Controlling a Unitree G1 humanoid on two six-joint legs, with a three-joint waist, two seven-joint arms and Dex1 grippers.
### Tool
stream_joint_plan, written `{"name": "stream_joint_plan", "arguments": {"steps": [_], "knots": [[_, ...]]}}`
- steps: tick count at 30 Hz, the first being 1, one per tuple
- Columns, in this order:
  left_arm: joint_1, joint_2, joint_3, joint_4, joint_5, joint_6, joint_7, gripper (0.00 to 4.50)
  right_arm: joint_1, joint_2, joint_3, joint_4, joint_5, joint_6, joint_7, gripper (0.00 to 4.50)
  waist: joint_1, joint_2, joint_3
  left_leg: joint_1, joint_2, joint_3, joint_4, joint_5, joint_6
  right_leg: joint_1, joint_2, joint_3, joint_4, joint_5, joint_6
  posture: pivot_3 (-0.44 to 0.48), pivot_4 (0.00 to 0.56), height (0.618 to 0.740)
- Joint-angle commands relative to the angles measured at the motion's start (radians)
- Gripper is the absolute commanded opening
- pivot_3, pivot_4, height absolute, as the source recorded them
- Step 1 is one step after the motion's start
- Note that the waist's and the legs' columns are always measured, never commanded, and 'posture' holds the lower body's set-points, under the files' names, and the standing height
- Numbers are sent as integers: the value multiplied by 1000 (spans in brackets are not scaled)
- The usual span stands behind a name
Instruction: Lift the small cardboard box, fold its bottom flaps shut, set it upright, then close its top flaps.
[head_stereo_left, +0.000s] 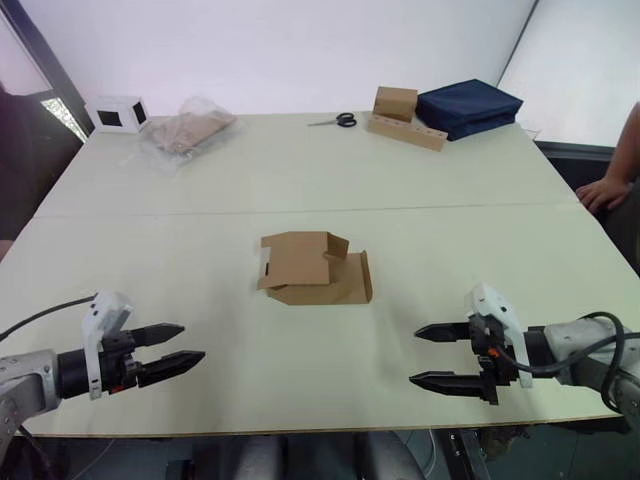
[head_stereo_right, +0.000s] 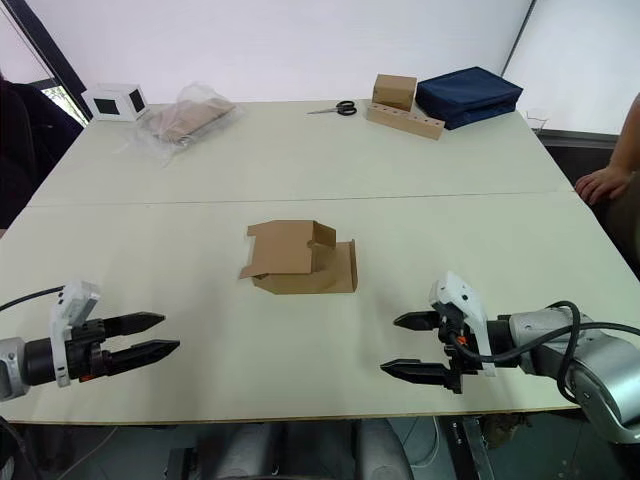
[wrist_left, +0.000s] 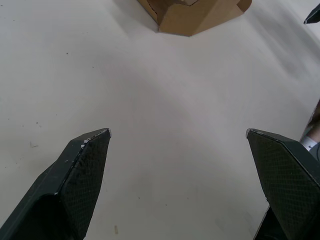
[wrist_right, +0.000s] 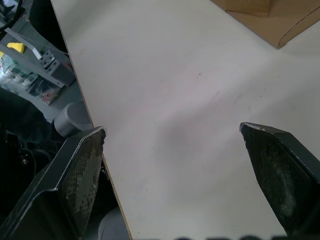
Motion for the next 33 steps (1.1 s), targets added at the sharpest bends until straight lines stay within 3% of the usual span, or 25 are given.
{"name": "stream_joint_plan", "arguments": {"steps": [1,17,33], "knots": [[-9,0,16,2,3,-21,-7,4455,-8,-1,-13,-28,10,-1,-8,4500,0,0,0,0,0,0,0,0,0,0,0,0,0,0,0,0,150,740],[-14,-3,21,33,6,-36,-14,4455,-5,18,10,-7,-26,-48,-9,4500,0,0,0,0,0,0,0,0,0,0,0,0,0,0,0,0,150,740],[-100,25,-34,58,139,-83,59,4455,-55,35,20,34,-71,-68,-50,4500,0,0,0,0,0,0,0,0,0,0,0,0,0,0,0,0,150,740]]}}
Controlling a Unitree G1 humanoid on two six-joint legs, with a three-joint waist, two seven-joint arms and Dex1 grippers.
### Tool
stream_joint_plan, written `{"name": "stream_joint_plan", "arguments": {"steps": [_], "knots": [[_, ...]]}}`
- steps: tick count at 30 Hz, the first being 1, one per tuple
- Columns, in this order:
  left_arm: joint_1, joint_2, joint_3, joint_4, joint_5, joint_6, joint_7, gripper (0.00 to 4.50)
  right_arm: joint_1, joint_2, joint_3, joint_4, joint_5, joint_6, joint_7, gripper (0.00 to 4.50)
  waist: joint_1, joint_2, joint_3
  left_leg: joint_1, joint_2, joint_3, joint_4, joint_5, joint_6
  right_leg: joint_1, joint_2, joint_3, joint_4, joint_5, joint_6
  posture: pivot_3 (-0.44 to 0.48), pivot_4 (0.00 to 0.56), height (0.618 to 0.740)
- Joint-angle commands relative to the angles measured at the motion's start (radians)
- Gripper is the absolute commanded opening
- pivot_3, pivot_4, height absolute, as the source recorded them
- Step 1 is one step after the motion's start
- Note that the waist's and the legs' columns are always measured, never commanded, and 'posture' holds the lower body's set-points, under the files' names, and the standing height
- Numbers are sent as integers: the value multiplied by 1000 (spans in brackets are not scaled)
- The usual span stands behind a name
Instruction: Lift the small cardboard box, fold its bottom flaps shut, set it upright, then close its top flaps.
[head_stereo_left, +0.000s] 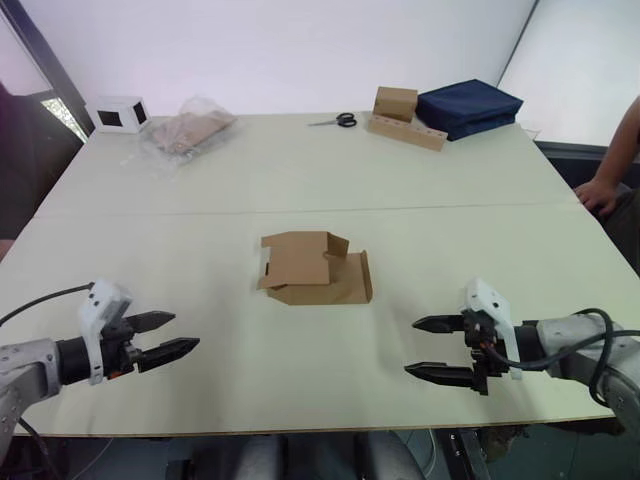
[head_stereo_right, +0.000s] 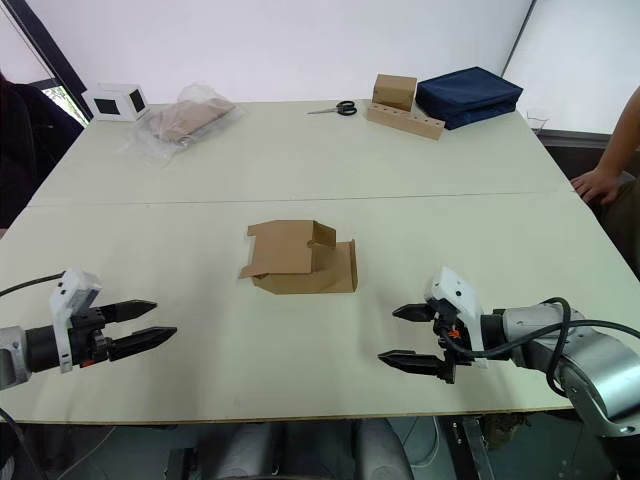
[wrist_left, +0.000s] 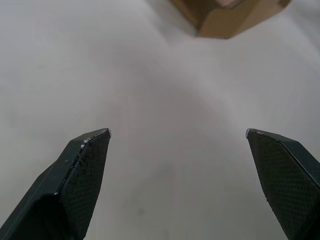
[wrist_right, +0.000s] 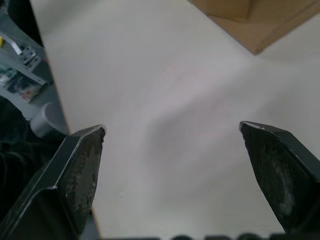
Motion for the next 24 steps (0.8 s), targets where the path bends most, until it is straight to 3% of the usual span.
{"name": "stream_joint_plan", "arguments": {"steps": [1,8,14,18,24], "knots": [[-46,25,11,12,-3,-1,-8,4455,-9,12,-37,-7,2,-17,-16,4500,0,0,0,0,0,0,0,0,0,0,0,0,0,0,0,0,150,740],[-390,76,-29,185,-224,358,-45,4455,-147,67,-107,-35,154,82,-86,4500,-3,0,0,0,0,-1,2,0,0,0,0,-1,3,0,0,0,150,740],[-702,43,-223,473,-188,526,-81,4455,-245,66,-48,-92,108,66,-139,4500,-6,0,1,-2,0,-1,1,0,0,-4,1,0,5,0,0,0,150,740],[-886,-30,-356,651,-133,554,-138,4455,-303,78,9,-112,56,62,-193,4500,-2,0,0,-2,-1,-1,3,0,0,-4,1,0,6,0,0,0,150,740],[-1018,-156,-473,817,-54,519,-222,4455,-274,107,39,-144,26,53,-238,4500,-7,-1,1,-9,-1,-1,5,0,0,-9,1,0,7,0,0,0,150,740]]}}
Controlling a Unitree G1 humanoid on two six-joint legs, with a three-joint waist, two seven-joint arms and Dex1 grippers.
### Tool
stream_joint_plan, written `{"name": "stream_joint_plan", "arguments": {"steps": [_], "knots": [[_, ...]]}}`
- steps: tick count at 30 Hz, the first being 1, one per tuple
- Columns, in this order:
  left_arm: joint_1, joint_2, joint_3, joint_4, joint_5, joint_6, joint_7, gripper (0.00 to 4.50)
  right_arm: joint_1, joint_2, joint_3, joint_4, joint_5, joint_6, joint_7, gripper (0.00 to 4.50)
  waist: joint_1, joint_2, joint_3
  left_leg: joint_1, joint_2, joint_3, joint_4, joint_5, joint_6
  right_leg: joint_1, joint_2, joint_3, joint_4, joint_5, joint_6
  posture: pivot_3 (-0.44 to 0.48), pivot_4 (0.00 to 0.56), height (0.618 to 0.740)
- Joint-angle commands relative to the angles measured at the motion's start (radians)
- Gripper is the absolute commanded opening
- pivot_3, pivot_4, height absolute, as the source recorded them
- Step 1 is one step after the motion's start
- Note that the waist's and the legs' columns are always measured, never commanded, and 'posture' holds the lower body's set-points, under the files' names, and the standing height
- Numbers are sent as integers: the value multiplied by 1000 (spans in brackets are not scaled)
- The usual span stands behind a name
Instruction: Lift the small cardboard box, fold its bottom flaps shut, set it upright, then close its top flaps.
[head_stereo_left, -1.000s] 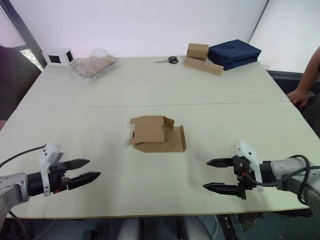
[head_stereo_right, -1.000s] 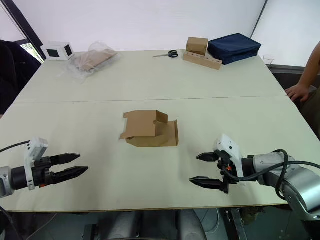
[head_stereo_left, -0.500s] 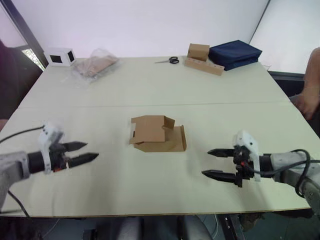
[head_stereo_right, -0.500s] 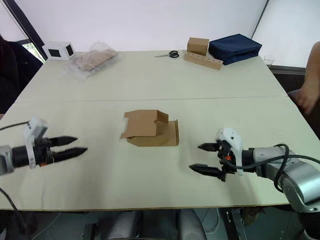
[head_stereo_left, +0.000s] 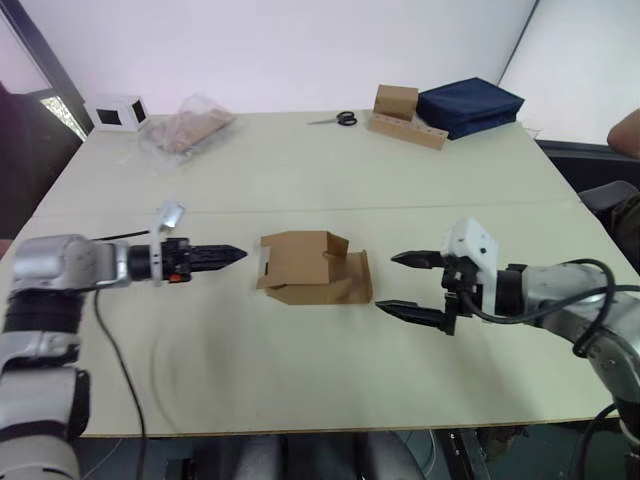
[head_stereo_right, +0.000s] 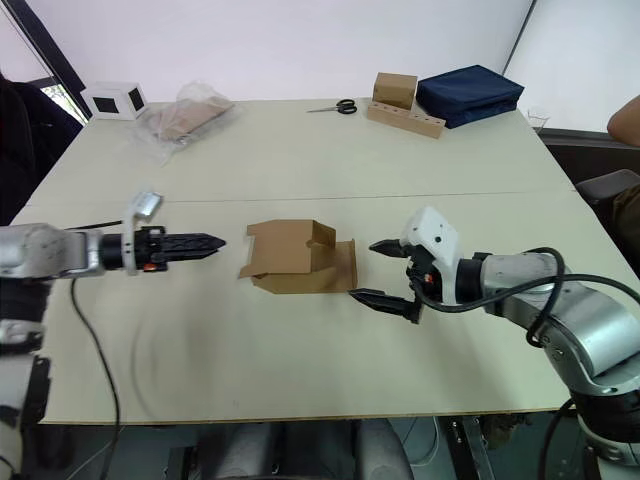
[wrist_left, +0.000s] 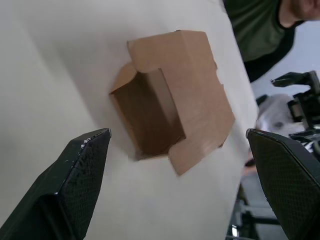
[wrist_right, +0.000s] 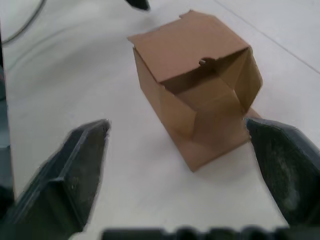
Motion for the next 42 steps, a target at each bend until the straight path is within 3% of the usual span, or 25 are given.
{"name": "stream_joint_plan", "arguments": {"steps": [1,9,29,32,33,41,42], "knots": [[-61,-34,-46,78,49,-33,-69,4455,30,9,-10,-46,-24,-23,-28,4500,-5,0,0,-5,0,0,3,0,0,-5,0,0,3,0,0,0,150,740],[-172,-149,-55,251,112,-70,-145,4455,94,38,-34,-88,-28,-19,-80,4500,-2,0,0,-9,0,-1,10,-1,1,-7,1,0,6,0,0,0,150,740],[-192,-250,-7,323,146,-57,-165,4455,122,10,-147,-179,55,62,-162,4500,0,0,0,-9,0,-1,10,-1,2,-7,0,0,6,0,0,0,150,740],[-197,-260,-2,338,152,-57,-164,3896,127,15,-135,-177,48,58,-166,4500,-1,0,0,-9,0,-1,10,-1,2,-7,0,0,6,0,0,0,150,740],[-198,-263,-2,340,153,-58,-168,3329,130,18,-131,-176,45,55,-167,4500,-1,0,0,-9,0,-1,10,-1,2,-7,1,0,6,0,0,0,150,740],[-206,-282,19,347,153,-60,-165,56,150,31,-124,-172,37,44,-174,4500,1,0,0,-9,0,-1,10,-1,2,-7,0,0,6,0,0,0,150,740],[-204,-285,21,343,152,-57,-165,56,152,32,-124,-171,36,43,-176,4500,1,0,0,-9,0,-1,10,-1,2,-7,0,0,6,0,0,0,150,740]]}}
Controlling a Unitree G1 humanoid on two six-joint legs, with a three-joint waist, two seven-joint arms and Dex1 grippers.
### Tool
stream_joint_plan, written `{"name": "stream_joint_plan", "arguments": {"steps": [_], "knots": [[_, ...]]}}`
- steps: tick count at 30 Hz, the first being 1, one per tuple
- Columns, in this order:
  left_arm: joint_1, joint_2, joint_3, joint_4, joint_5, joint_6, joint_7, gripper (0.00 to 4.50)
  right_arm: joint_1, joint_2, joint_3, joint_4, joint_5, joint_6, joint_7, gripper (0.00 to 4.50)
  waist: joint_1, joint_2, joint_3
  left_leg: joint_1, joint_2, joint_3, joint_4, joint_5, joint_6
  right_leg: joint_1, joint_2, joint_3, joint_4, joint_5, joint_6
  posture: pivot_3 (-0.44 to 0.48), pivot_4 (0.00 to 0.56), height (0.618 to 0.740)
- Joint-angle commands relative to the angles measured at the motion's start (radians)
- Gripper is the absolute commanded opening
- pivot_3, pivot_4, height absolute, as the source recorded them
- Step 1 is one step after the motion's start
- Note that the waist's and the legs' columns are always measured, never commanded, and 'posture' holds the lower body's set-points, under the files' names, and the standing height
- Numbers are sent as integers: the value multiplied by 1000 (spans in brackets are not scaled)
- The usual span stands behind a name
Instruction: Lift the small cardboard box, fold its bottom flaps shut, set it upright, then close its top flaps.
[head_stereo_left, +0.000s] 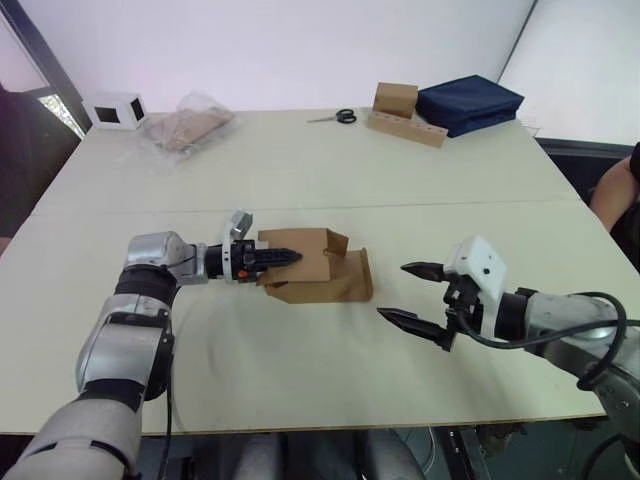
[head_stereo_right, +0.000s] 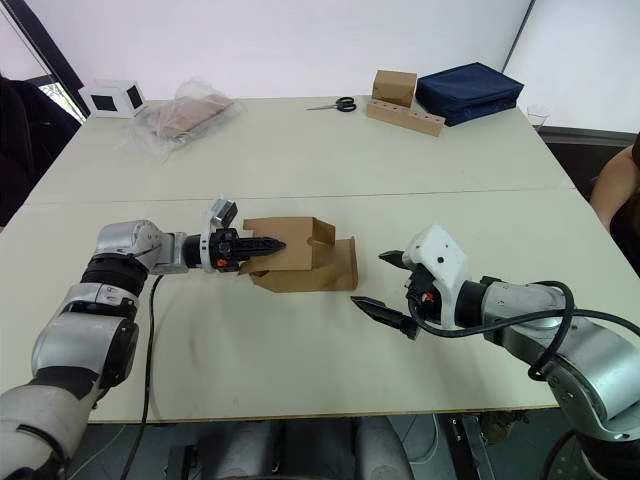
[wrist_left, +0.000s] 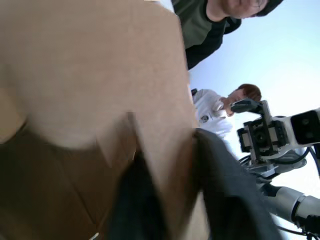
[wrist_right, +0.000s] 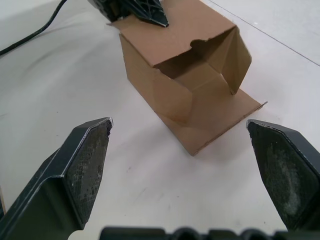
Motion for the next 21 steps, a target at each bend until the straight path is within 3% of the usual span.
{"name": "stream_joint_plan", "arguments": {"steps": [1,8,13,21], "knots": [[-17,-3,17,-27,-3,10,-16,56,5,4,-11,-19,-2,-20,-6,4500,0,0,0,0,0,0,0,0,0,0,0,0,0,0,0,0,150,740],[-2,11,28,-80,-2,3,-31,56,13,37,-27,4,4,-40,-21,4500,-1,0,0,0,0,0,0,0,0,0,0,0,0,0,0,0,150,740],[23,33,102,-270,-30,-152,-24,56,-43,175,-134,116,63,-101,-89,4500,-1,0,0,0,0,0,0,1,-2,0,0,0,1,0,0,0,150,740],[-22,79,144,-516,-56,-308,-48,56,-369,413,-242,316,265,-142,-299,4500,-3,1,0,0,1,0,0,3,-5,-1,0,0,1,0,0,0,150,740]]}}
